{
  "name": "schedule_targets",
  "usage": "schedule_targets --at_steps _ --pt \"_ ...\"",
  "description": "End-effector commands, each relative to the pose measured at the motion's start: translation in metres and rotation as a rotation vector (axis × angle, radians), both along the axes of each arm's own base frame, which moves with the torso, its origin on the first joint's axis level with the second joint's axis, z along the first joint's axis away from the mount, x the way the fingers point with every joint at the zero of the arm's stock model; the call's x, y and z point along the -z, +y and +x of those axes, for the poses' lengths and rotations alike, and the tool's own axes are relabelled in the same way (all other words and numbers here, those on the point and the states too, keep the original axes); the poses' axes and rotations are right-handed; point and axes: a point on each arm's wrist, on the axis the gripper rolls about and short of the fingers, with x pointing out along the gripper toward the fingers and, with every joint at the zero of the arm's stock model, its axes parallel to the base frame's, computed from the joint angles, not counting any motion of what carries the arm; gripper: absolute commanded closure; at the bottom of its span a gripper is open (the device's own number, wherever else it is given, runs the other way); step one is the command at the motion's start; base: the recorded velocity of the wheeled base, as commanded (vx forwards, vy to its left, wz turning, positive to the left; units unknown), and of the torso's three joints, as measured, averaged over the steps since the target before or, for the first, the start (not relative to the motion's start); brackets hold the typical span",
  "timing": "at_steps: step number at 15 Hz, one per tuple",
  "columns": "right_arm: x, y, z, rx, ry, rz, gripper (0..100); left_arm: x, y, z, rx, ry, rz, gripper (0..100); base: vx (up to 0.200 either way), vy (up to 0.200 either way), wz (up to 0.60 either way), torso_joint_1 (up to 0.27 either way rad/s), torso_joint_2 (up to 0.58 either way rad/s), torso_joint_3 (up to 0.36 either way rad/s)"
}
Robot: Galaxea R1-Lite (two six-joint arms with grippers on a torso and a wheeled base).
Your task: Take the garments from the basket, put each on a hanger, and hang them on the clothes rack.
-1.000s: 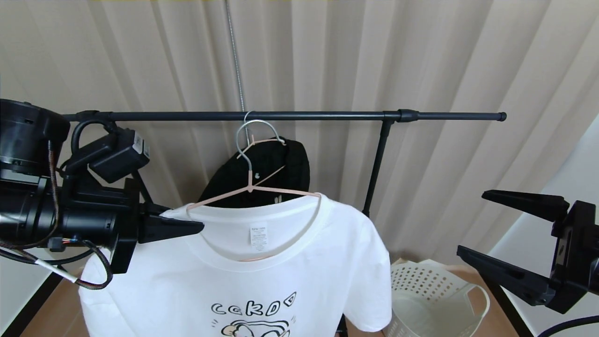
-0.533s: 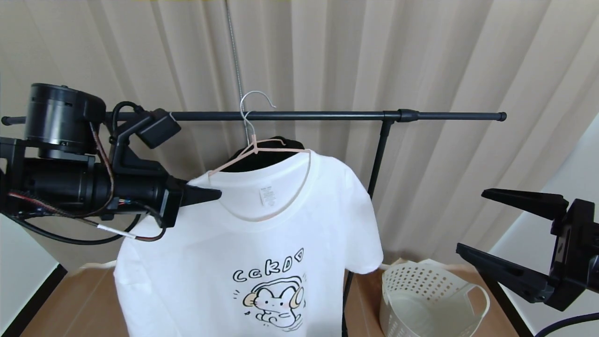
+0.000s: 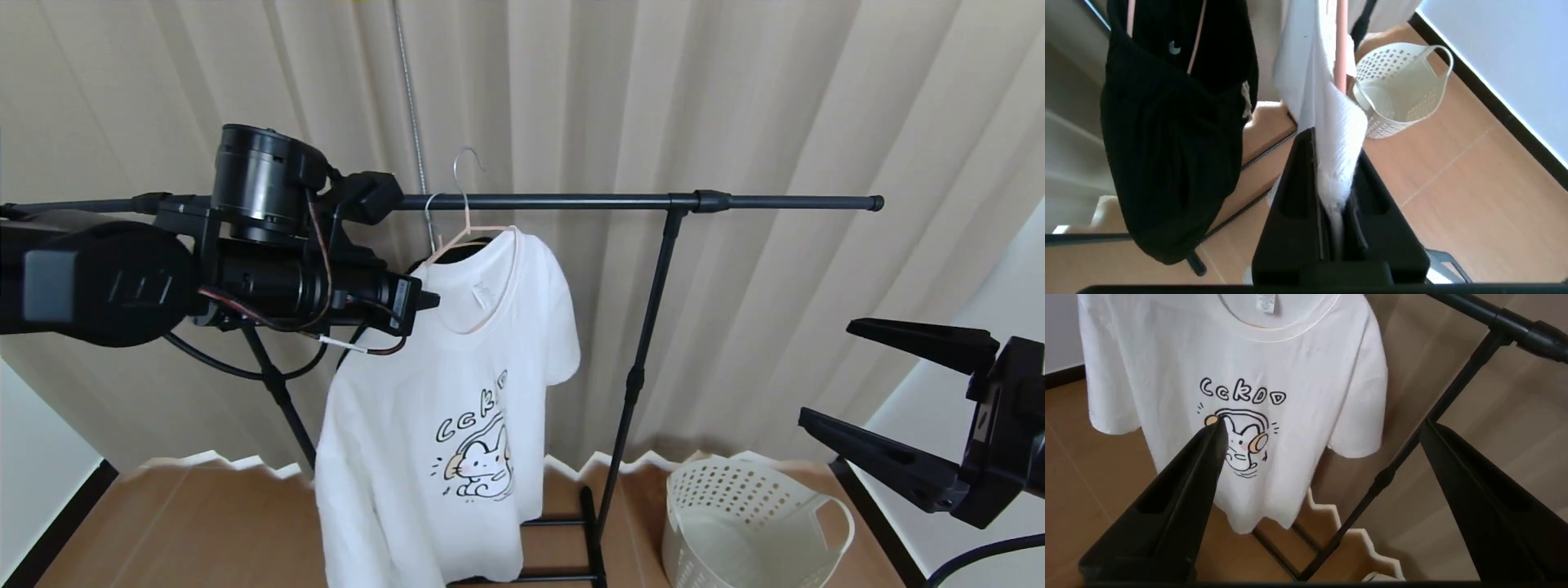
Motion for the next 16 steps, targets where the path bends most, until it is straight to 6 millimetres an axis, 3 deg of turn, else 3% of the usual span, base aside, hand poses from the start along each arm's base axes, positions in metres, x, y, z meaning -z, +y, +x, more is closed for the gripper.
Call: schedule_targets --at_steps 1,16 --pt "-0.001 0.0 0.0 0.0 -0.004 0.001 0 0.012 -0.015 0.024 -0.041 0.027 -0.001 100 0.0 0.0 0.0 0.0 0.0 0.0" --pt "-0.005 -0.001 -0.001 0.003 -0.022 0.006 0 0.04 -0.064 0.076 -0.07 0.009 -0.017 100 0.0 0.0 0.0 0.0 0.0 0.0"
